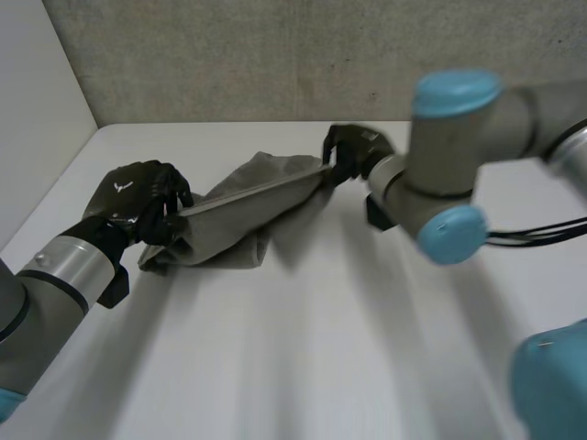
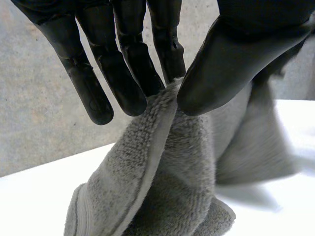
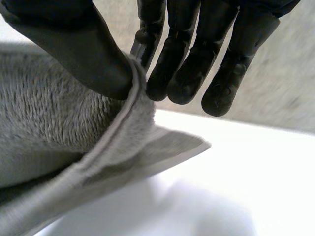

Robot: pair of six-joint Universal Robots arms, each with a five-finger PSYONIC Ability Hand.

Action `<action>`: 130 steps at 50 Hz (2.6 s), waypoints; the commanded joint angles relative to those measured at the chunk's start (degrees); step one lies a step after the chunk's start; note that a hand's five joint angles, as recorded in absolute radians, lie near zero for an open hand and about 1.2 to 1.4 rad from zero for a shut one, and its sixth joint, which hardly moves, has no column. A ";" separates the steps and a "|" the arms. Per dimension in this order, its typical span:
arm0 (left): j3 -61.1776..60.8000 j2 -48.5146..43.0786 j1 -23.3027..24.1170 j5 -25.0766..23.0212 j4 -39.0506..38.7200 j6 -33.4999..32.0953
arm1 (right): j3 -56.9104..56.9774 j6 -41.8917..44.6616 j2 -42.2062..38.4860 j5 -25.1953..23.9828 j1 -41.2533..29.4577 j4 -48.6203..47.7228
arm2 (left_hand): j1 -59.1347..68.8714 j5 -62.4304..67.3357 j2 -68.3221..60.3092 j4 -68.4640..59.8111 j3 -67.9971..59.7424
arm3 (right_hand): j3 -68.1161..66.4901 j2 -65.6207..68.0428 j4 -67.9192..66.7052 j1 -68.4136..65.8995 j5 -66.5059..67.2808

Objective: Fold the towel.

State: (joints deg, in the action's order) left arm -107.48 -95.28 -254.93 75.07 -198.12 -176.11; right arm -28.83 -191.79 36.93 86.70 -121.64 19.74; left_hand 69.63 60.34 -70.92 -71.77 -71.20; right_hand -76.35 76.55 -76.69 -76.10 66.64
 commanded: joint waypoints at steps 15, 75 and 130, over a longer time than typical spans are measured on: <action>1.83 -2.36 4.70 0.61 -0.07 0.42 | -41.04 26.73 36.46 -7.69 2.11 -8.67 | 1.31 0.60 -0.02 0.83 0.26 | -3.65 3.45 -3.31 -3.90 3.36; 7.64 -26.97 4.17 5.18 -15.37 -17.43 | -60.46 32.18 26.97 -7.08 15.74 -28.45 | -54.54 -55.25 55.83 56.68 56.11 | -3.65 3.45 -3.31 -3.90 3.36; 6.58 -28.11 4.61 4.39 -15.19 -18.39 | -61.25 31.48 25.91 -7.34 14.94 -28.36 | -41.42 -42.13 42.71 43.56 42.99 | -3.65 3.45 -3.31 -3.90 3.36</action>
State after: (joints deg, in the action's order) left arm -101.84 -122.59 -250.40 79.36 -212.84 -194.45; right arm -90.09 -160.34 62.87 79.49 -106.71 -8.68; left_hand 29.42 18.52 -30.71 -30.90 -31.24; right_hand -76.36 76.78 -76.95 -76.29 66.66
